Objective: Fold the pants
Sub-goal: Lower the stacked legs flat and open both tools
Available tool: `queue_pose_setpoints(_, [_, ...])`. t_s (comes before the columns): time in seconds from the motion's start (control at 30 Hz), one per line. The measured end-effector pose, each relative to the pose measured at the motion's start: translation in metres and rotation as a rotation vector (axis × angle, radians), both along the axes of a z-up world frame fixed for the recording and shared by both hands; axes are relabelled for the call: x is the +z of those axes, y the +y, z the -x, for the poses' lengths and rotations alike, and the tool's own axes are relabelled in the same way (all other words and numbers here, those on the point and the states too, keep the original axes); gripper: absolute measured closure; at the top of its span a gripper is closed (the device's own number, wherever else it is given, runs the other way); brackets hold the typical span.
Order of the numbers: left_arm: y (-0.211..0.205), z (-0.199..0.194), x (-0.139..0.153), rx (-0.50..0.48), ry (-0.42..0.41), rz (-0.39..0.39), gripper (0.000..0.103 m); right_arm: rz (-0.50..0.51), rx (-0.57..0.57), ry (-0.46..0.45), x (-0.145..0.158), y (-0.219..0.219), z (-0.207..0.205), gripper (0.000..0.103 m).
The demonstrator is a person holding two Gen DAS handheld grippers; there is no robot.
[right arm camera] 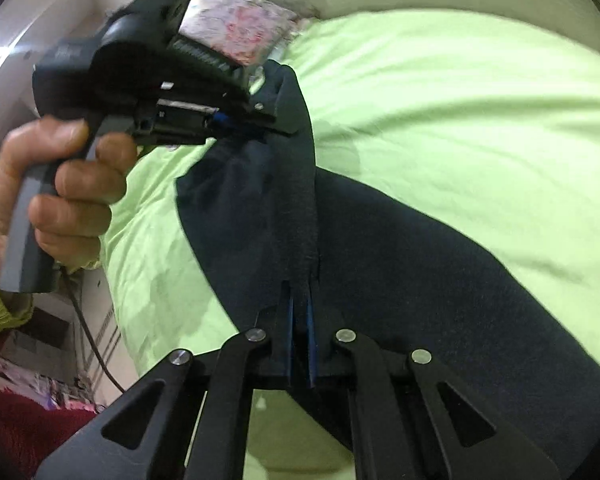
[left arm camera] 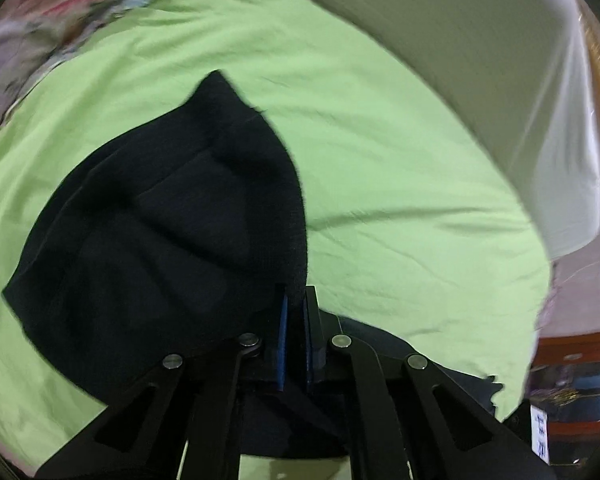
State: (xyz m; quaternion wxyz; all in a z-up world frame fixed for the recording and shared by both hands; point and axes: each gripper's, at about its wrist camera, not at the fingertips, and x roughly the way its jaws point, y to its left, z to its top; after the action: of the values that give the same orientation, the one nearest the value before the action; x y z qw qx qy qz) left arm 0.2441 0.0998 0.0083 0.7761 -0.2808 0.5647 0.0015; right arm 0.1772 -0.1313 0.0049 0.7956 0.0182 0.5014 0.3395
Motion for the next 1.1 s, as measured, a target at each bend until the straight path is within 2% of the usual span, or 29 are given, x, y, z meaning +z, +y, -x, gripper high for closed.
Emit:
queue_pose_setpoints(0.1, [0.021,0.024,0.004,0.051,-0.065,0.095,0.099,0.042,0.053,-0.036,0.008,0.009,0.010,0.096])
queue_pose_setpoints(0.23, [0.047,0.066,0.002,0.107,-0.126,0.168,0.099,0.122,0.128,-0.070,0.012,0.022,0.023,0.097])
queue_pose_setpoints(0.4, [0.050,0.087,-0.007,0.134,-0.162,0.204,0.099,0.194,0.185,-0.071,0.004,0.039,0.033,0.097])
queue_pose_setpoints(0.47, [0.051,0.101,-0.002,0.143,-0.167,0.216,0.099,0.209,0.197,-0.069,0.002,0.041,0.034,0.097])
queue_pose_setpoints(0.53, [0.061,0.119,-0.007,0.153,-0.167,0.222,0.099,0.227,0.212,-0.074,0.000,0.044,0.035,0.097])
queue_pose_setpoints(0.7, [0.066,0.138,-0.016,0.170,-0.143,0.233,0.098,0.278,0.229,-0.077,-0.005,0.048,0.038,0.097])
queue_pose_setpoints(1.03, [0.079,0.150,-0.061,0.221,-0.071,0.259,0.098,0.353,0.227,-0.047,-0.020,0.062,0.033,0.096])
queue_pose_setpoints(1.1, [0.082,0.151,-0.066,0.221,-0.068,0.259,0.097,0.350,0.212,-0.030,-0.023,0.062,0.029,0.093])
